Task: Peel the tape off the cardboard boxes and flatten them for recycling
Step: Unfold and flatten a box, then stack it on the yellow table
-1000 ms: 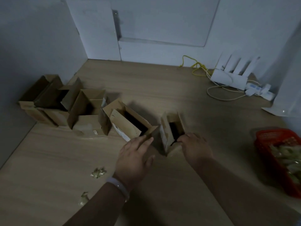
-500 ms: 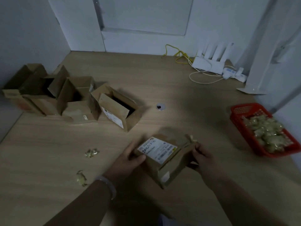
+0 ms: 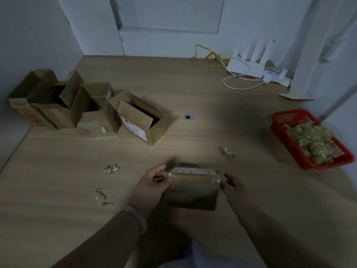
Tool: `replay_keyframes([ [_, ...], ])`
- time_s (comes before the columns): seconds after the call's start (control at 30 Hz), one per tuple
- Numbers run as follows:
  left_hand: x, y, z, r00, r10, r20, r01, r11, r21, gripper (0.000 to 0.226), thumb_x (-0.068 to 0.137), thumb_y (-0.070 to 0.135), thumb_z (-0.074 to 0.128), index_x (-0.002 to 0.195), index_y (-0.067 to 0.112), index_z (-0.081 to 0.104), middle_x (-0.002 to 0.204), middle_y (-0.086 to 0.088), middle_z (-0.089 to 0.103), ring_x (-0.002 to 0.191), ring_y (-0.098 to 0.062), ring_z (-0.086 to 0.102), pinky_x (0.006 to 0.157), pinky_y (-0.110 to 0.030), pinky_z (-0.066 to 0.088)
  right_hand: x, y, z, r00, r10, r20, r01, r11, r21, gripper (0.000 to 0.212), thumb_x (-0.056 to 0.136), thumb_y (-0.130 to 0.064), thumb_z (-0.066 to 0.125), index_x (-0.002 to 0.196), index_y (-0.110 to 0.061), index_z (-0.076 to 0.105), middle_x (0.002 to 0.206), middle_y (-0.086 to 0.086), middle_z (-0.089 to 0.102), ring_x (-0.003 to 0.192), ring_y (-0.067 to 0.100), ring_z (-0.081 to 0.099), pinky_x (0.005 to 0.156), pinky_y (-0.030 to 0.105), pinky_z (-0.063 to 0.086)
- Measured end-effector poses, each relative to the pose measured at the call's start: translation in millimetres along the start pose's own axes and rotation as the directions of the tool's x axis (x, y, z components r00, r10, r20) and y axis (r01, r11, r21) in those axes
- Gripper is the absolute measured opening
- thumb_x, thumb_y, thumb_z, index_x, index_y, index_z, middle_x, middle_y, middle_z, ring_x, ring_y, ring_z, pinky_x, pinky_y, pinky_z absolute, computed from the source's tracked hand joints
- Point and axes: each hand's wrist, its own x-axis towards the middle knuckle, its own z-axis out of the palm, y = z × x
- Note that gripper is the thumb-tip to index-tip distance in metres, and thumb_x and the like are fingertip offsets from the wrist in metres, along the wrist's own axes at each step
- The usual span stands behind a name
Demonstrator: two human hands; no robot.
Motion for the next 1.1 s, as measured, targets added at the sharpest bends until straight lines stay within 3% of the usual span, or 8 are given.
replay_keyframes([
  [0.17, -7, -5, 3, 0.994, -0.002, -0.113, 0.013, 0.995, 0.098, 0.036, 0.081, 0.012, 0.074, 0.116, 0.014, 0.066, 0.099, 0.007, 0.070, 0.092, -0.006, 0.064, 0.090, -0.026, 0.050, -20, -2, -8, 0.932, -0.014, 0.362, -0.119, 0.932, 0.344, 0.030, 0.096, -0.045, 0.047, 0.116, -0.032, 0.065, 0.116, -0.014, 0.066, 0.109, 0.010, 0.059, 0.092, 0.042, 0.051],
  [0.27, -16, -6, 5, 0.996, 0.009, -0.093, -0.008, 1.000, 0.008, 0.028, 0.080, 0.015, 0.075, 0.107, 0.013, 0.071, 0.089, 0.011, 0.074, 0.083, 0.000, 0.067, 0.079, -0.015, 0.050, -23, 2, -9, 0.954, -0.155, 0.259, 0.111, 0.978, 0.176, 0.021, 0.093, -0.032, 0.057, 0.113, -0.035, 0.062, 0.107, -0.014, 0.067, 0.096, 0.005, 0.063, 0.072, 0.028, 0.054],
  [0.37, -23, -6, 5, 1.000, 0.007, 0.018, -0.007, 1.000, -0.018, 0.035, 0.083, 0.017, 0.072, 0.115, 0.029, 0.066, 0.097, 0.018, 0.072, 0.093, 0.001, 0.066, 0.086, -0.018, 0.051, -19, 7, -10, 0.972, -0.120, 0.200, 0.103, 0.990, 0.096, 0.014, 0.094, -0.029, 0.057, 0.105, -0.030, 0.066, 0.087, -0.011, 0.071, 0.080, 0.012, 0.068, 0.061, 0.029, 0.052],
  [0.6, -30, -8, 6, 0.982, 0.047, 0.185, -0.093, 0.964, 0.248, 0.045, 0.088, 0.024, 0.067, 0.131, 0.029, 0.054, 0.110, 0.024, 0.062, 0.106, 0.003, 0.059, 0.093, -0.014, 0.044, -5, 18, -12, 0.991, -0.036, 0.128, 0.054, 0.988, -0.142, 0.020, 0.093, -0.040, 0.051, 0.087, -0.028, 0.067, 0.080, -0.003, 0.069, 0.060, 0.015, 0.069, 0.056, 0.034, 0.055],
  [0.73, -24, -3, 17, 0.989, 0.100, 0.113, -0.131, 0.937, 0.325, 0.047, 0.089, 0.032, 0.064, 0.134, 0.023, 0.054, 0.112, 0.021, 0.057, 0.106, 0.002, 0.053, 0.090, -0.012, 0.037, 0, 13, -14, 0.976, -0.179, 0.125, 0.211, 0.923, -0.322, 0.030, 0.097, -0.051, 0.039, 0.079, -0.037, 0.059, 0.075, -0.018, 0.059, 0.069, 0.004, 0.058, 0.064, 0.024, 0.047],
  [0.83, -16, -5, 22, 0.994, 0.065, 0.084, -0.090, 0.937, 0.337, 0.045, 0.091, 0.035, 0.059, 0.135, 0.024, 0.052, 0.114, 0.016, 0.057, 0.111, -0.009, 0.055, 0.097, -0.023, 0.039, -5, 13, -6, 0.944, -0.219, 0.245, 0.279, 0.929, -0.243, 0.028, 0.093, -0.055, 0.045, 0.112, -0.039, 0.059, 0.089, -0.027, 0.059, 0.079, -0.012, 0.052, 0.065, 0.011, 0.037],
  [0.93, -10, -10, 19, 0.998, 0.024, 0.060, -0.045, 0.924, 0.381, 0.048, 0.092, 0.040, 0.055, 0.137, 0.024, 0.050, 0.128, 0.003, 0.060, 0.118, -0.018, 0.054, 0.105, -0.036, 0.041, -7, 12, 3, 0.916, -0.260, 0.305, 0.314, 0.939, -0.141, 0.043, 0.091, -0.049, 0.055, 0.131, -0.034, 0.050, 0.117, -0.016, 0.059, 0.105, 0.003, 0.056, 0.080, 0.017, 0.042],
  [1.1, -11, -19, 10, 0.999, 0.034, 0.009, -0.035, 0.899, 0.437, 0.041, 0.094, 0.033, 0.055, 0.133, 0.018, 0.054, 0.119, 0.004, 0.061, 0.114, -0.019, 0.055, 0.088, -0.020, 0.038, -3, 2, 17, 0.920, -0.246, 0.304, 0.333, 0.901, -0.278, 0.053, 0.091, -0.048, 0.057, 0.138, -0.028, 0.046, 0.128, -0.005, 0.058, 0.111, 0.014, 0.054, 0.086, 0.022, 0.037],
])
